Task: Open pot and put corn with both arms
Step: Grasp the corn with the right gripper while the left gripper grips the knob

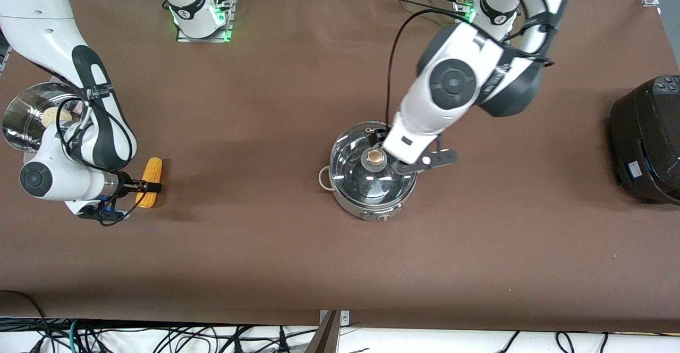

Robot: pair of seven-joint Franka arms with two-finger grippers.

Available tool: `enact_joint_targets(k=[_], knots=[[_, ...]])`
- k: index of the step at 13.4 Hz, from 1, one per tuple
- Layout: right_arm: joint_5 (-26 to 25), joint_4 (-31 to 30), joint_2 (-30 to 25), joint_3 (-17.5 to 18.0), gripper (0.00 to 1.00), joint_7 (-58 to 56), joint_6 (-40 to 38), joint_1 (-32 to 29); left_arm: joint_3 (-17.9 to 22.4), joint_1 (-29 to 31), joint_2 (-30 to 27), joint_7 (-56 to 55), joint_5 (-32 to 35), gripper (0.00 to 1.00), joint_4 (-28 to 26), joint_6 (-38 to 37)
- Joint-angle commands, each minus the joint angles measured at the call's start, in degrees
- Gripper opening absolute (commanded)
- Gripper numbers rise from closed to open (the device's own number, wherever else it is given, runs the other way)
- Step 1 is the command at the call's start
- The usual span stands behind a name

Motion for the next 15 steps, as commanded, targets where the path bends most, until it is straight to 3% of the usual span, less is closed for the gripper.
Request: enact_joint_targets(k=[1,3,4,7,15], knots=[[0.43,-0.99,0.19,0.75,1.00,-1.70,1.36,-1.19,0.84,-1.51,2.13,-0.52,0.10,1.00,1.47,3.70],[0.43,-1.17,0.19,0.83,0.66,-1.70,1.36,-1.19,0.84,-1.68,3.09,-0.43,0.18,1.00,0.76,6.00],[0.43,-1.17,0.19,0.83,0.54,-1.70,1.36,-1.19,0.84,-1.69,3.36,0.01,0.18,1.00,0.67,6.44],[0.43,-1.17,0.19,1.01,0.35,-1.70,0.84,-1.10,0.84,-1.42,2.83,0.71,0.97,1.00,-4.50,12.14],[0.69,-0.29,-2.61,2.15,0.35,-1.52,-1.10,-0.93,0.75,-2.30,3.80,0.28,2.99,1.00,-6.18,14.09]])
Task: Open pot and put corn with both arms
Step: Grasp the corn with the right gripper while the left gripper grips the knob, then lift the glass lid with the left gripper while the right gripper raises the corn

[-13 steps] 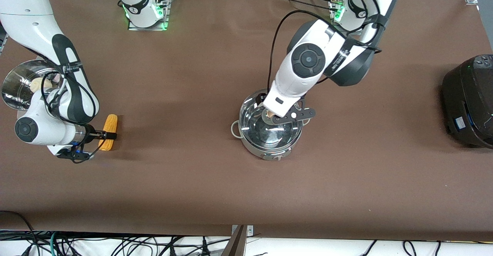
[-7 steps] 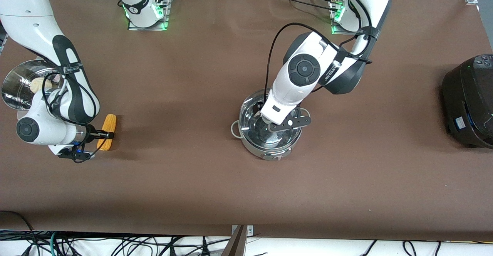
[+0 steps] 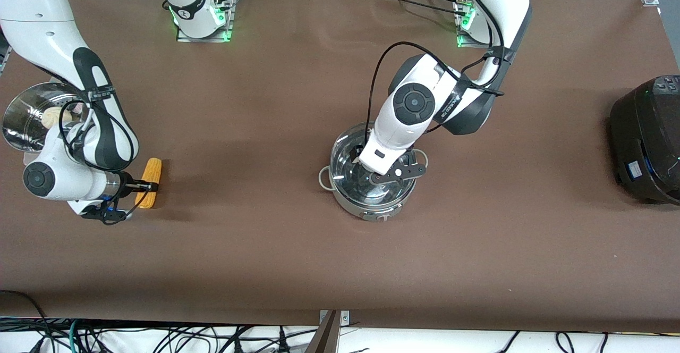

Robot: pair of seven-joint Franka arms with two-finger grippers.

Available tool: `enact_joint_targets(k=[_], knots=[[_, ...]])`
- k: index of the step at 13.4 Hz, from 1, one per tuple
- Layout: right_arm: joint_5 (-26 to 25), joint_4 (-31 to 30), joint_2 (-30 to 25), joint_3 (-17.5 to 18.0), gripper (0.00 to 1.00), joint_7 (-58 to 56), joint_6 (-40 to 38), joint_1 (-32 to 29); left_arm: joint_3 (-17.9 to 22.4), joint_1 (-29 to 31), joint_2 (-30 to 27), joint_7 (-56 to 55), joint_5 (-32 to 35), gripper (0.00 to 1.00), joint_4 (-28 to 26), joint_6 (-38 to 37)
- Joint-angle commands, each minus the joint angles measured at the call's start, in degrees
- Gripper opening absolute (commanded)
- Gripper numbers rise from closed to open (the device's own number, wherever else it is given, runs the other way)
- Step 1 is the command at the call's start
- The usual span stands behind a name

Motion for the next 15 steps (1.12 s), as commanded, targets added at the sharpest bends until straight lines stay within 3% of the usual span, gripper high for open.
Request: enact_joint_targets(k=[1,4,8,13,15], knots=[[0.69,-0.34,-3.62,1.48,0.35,-0.87,-1.47,-0.60,0.15,-0.77,-0.09,-0.22,1.79,0.99,-0.66,0.95],[0.78,-0.34,-7.57,2.27,0.35,-0.96,-2.17,-0.60,0.15,-0.77,-0.09,-0.31,1.79,0.93,-0.66,0.95],[0.78,1.41,-13.81,2.45,0.35,-1.05,-7.43,-0.51,0.15,-0.77,-0.09,-0.31,1.79,0.69,-0.57,0.87],[2.18,10.63,-19.10,2.27,0.35,-0.26,-23.77,-0.51,0.15,-0.68,-0.09,-0.31,1.79,0.48,-0.57,0.95],[2.80,13.10,-19.72,2.45,0.35,-0.17,-25.55,-0.33,0.15,-0.68,-0.09,-0.40,1.70,0.29,-0.57,0.87]])
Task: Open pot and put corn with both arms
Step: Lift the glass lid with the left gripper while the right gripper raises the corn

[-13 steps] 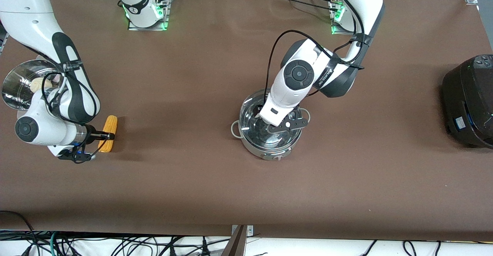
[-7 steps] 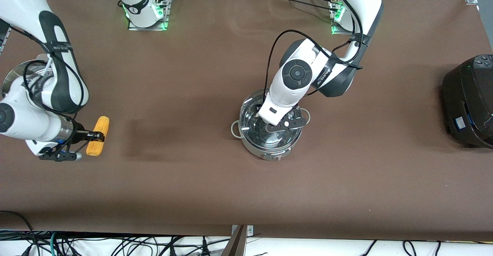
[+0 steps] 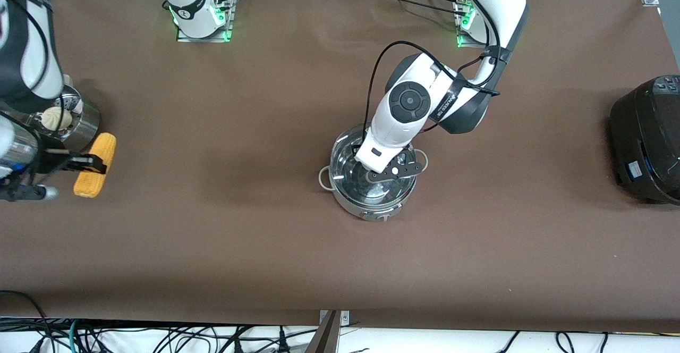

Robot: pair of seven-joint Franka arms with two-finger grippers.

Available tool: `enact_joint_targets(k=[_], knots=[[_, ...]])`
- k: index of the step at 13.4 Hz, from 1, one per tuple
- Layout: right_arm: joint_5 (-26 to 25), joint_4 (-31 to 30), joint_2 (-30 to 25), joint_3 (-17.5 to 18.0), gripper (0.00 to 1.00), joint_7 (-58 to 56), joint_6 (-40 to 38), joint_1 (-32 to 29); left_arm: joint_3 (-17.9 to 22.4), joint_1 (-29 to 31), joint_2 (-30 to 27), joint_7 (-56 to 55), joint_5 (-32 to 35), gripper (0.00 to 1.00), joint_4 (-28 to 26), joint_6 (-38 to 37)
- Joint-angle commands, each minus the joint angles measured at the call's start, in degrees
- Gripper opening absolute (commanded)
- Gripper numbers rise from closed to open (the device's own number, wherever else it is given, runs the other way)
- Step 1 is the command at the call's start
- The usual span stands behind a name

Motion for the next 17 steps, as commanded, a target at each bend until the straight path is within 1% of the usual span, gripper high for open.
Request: enact_joint_targets(k=[1,2,3,4,6,8,13,14,15,17], knots=[[1.38,2.61,-0.40,0.85,0.35,-0.31,-2.54,0.10,0.16,-0.14,-0.10,-0.46,1.54,0.16,-0.14,0.03],[2.25,2.61,-0.49,2.85,0.35,-0.05,-2.54,0.37,0.16,-0.14,-0.10,-0.46,1.54,0.02,-0.14,-0.23],[3.22,2.61,-0.49,4.87,0.35,0.73,-2.63,0.37,0.16,-0.14,-0.18,-0.46,1.54,0.00,-0.14,-0.50],[3.57,2.69,-0.49,6.29,0.35,2.48,-2.54,0.46,0.16,-0.06,-0.36,-0.46,1.54,0.00,-0.06,-0.59],[3.49,2.70,-0.49,10.06,0.35,9.14,-2.45,0.46,0.16,0.03,-0.62,-0.64,1.45,0.00,0.03,-0.85],[3.14,2.70,-0.49,12.88,0.36,14.35,-2.54,0.46,0.33,-0.06,-0.97,-0.64,1.54,0.00,0.82,-2.78],[3.40,2.70,-0.32,13.51,0.36,14.19,-2.54,0.63,0.60,0.47,-4.40,-0.12,1.62,0.00,1.17,-8.14],[3.40,2.70,-0.32,14.20,0.36,14.45,-2.54,0.72,0.77,0.82,-5.01,0.32,1.62,0.00,1.17,-8.84],[3.31,2.61,-0.32,14.82,0.36,14.71,-2.46,0.81,0.77,2.04,-5.54,0.67,1.62,0.00,1.17,-9.46],[3.05,2.70,-0.05,15.18,0.36,14.89,-1.93,2.99,0.69,4.85,-6.33,6.10,1.45,0.00,1.17,-10.34]])
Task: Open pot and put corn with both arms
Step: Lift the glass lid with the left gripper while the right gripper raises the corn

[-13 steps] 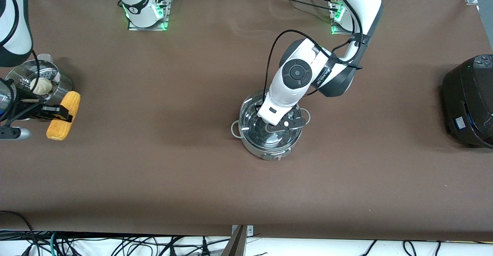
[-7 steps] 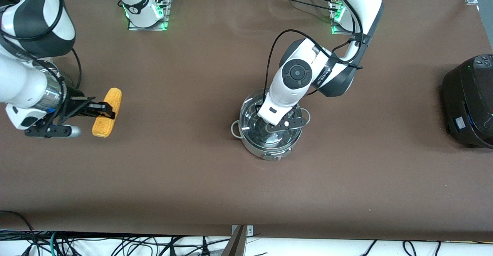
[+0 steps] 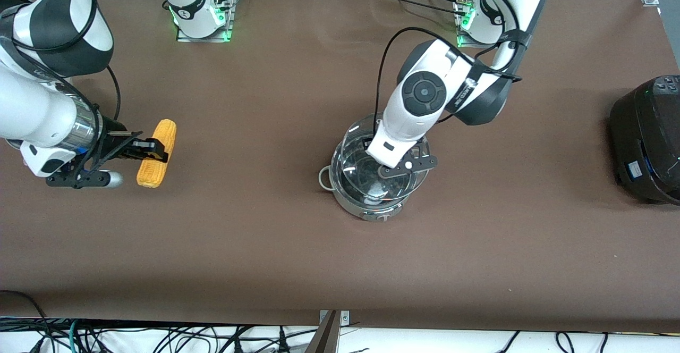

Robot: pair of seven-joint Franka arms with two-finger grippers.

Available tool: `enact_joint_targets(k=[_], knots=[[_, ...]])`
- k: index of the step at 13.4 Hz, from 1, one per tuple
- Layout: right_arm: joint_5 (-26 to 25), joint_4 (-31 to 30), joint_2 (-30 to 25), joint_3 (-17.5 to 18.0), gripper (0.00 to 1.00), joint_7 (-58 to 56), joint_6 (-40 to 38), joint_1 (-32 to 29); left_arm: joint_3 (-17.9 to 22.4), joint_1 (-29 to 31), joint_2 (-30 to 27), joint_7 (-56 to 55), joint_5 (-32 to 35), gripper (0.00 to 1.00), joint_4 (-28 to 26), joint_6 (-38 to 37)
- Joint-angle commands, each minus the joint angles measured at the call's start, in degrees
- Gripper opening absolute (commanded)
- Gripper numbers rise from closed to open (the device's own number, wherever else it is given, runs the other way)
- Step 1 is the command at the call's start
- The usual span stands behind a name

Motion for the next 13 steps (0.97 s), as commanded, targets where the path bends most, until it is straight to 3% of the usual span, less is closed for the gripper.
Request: enact_joint_targets(k=[1,9,13], knots=[[0.14,0.85,0.53,0.86,0.36,1.27,0.07,2.62,-0.41,4.48,-2.81,6.70,1.27,0.00,0.01,-2.98],[-1.35,0.85,4.83,0.95,0.36,17.69,11.84,15.54,-0.67,21.78,-7.12,36.14,1.27,0.00,-2.36,-14.15],[-1.53,0.94,7.73,0.86,0.36,26.91,20.10,22.30,-0.67,27.25,-10.80,44.67,1.27,0.00,-12.44,-8.29]])
